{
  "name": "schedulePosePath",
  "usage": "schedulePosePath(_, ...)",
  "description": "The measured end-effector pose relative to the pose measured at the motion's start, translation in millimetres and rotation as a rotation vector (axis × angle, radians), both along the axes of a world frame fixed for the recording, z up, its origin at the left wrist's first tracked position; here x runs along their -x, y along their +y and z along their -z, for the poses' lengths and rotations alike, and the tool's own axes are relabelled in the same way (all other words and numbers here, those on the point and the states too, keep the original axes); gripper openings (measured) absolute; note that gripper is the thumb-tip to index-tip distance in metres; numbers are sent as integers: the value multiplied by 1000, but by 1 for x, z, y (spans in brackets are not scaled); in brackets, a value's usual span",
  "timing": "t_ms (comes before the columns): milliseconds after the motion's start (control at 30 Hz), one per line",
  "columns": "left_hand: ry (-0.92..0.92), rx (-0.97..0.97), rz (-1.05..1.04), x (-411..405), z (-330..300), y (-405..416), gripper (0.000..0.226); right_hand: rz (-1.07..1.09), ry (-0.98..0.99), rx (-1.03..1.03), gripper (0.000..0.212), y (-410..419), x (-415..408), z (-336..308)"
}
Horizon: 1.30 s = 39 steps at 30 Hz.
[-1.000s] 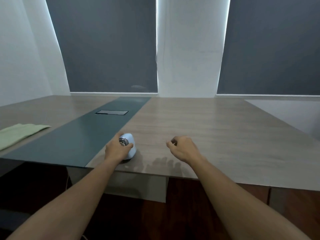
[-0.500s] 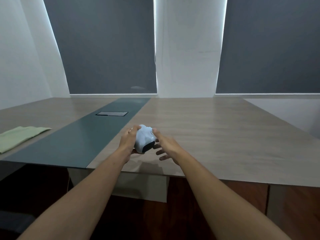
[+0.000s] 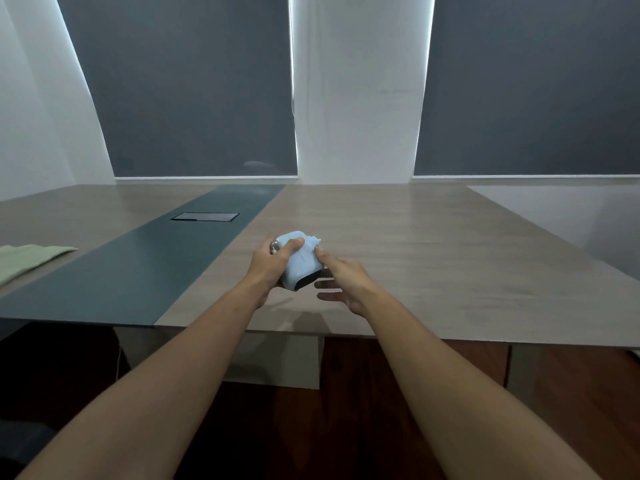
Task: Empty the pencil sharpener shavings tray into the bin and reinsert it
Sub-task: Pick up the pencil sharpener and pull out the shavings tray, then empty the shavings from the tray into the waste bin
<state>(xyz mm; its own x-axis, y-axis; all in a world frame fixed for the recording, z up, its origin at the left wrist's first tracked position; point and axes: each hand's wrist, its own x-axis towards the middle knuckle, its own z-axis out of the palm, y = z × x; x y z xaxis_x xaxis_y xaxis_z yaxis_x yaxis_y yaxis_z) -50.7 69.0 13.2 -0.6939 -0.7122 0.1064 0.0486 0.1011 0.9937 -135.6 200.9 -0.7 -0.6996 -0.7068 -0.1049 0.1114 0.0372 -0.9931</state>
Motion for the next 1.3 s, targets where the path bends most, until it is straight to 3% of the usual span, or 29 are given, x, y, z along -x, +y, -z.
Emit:
schedulePosePath(200,9,74,-13,17,3,9,28,130,-147,163,35,17,23,7)
schedulePosePath(333,-3,106,4,27,9,10,33,218,-203,250,43,36,46,14)
schedulePosePath(433,-7,164,-21,36,19,13,41,322,-161,230,55,51,60,23)
schedulePosePath(600,-94,423,-115,50,45,17,53,416,-80,187,69,67,70,33)
schedulePosePath(867,-192,537,-139,60,68,23,61,428,68,68,53,83,72,39)
schedulePosePath(1067,-222,570,-200,56,55,32,81,406,145,5,56,107,70,36)
schedulePosePath(1300,-54,792,-222,65,4,92,62,476,229,-45,50,172,54,18)
